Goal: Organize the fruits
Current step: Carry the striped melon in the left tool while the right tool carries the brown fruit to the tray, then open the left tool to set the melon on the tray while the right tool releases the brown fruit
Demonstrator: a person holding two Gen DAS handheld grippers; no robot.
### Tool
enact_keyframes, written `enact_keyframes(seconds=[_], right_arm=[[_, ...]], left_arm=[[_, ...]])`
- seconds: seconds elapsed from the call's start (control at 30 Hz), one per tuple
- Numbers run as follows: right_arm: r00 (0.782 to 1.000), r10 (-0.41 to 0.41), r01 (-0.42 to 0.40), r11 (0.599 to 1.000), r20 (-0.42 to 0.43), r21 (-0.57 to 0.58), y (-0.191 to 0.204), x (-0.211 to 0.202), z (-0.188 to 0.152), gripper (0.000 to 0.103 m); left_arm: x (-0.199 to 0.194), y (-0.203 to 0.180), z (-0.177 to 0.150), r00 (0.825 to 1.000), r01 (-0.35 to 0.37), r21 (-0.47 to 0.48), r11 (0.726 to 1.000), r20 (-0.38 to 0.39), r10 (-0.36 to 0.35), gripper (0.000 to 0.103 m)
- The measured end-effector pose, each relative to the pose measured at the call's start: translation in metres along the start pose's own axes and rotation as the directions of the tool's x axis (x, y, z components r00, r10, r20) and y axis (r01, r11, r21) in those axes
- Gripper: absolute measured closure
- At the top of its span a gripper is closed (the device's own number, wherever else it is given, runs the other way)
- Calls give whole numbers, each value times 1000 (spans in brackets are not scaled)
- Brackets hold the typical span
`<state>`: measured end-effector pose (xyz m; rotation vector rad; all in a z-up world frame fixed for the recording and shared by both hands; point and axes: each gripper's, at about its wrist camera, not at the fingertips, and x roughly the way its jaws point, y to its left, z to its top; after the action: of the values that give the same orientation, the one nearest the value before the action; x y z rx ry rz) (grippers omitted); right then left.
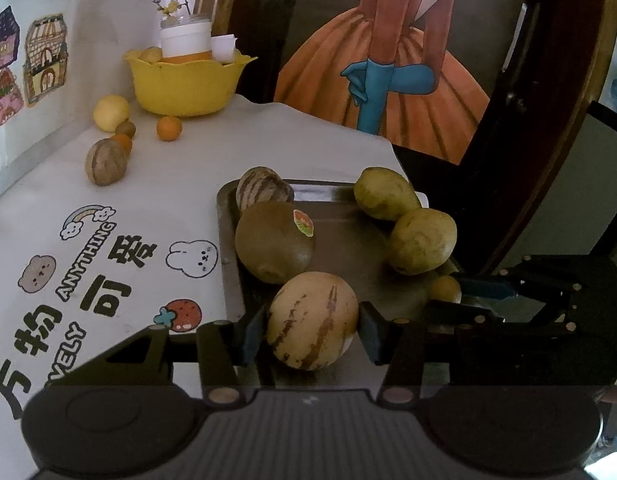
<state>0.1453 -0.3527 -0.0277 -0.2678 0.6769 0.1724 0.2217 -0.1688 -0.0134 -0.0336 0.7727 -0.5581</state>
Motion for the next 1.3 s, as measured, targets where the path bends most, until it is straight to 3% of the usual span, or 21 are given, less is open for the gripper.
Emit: enact_keyframes(seconds=[0.87,1.17,1.3], right_arm=[[1000,4,-4,1000,0,3,4,1,1,68],[1000,-16,16,1000,26,2,4,-19,2,54],[998,-30,29,999,48,14,4,-32,2,42]], left_arm=[[1,8,1,999,39,-59,997,-19,-41,48],[-18,5,1,999,49,-60,997,13,-48,48],[-36,6,4,998,50,-63,997,51,-47,45]])
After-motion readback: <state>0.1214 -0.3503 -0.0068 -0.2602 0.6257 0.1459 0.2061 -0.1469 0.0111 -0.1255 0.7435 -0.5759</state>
